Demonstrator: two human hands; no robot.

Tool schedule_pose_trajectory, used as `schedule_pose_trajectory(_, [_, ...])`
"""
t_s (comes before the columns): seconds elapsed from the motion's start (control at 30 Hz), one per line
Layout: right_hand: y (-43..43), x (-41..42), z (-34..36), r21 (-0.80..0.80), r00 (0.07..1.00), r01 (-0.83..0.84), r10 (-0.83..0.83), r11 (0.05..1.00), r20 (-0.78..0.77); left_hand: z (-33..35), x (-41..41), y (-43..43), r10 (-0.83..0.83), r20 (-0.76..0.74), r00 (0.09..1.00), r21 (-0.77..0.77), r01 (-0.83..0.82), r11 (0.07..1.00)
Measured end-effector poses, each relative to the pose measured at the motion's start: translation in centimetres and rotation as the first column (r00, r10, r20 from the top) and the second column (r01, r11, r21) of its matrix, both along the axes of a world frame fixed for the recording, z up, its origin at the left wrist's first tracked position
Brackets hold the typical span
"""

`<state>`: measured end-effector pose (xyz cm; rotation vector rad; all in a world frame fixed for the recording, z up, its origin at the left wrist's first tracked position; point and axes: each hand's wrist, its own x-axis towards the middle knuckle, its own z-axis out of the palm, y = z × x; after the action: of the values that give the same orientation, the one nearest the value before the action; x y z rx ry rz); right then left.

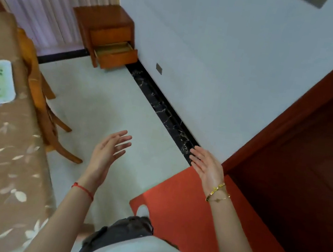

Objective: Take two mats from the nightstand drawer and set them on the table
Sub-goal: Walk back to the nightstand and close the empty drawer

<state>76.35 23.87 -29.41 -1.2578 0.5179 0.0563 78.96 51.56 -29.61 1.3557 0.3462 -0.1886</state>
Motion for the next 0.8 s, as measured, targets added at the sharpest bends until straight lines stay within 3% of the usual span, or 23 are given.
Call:
schedule_pose_trajectory(0.53, [3.8, 29.1, -1.0, -0.005, 0.975, -0.215, 0.215, 0.977, -0.049, -0.4, 22.9, 3.8, 0.213, -0.073, 0.974, 0.027, -0.212, 0.977])
schedule_pose_trajectory(0.8, [5.6, 48.2, -0.6, -0.016, 0.936, -0.351, 0.351, 0.936, -0.017, -0.2, 38.4, 4.2, 0.344, -0.053, 0.938, -0.002, -0.344, 0.939])
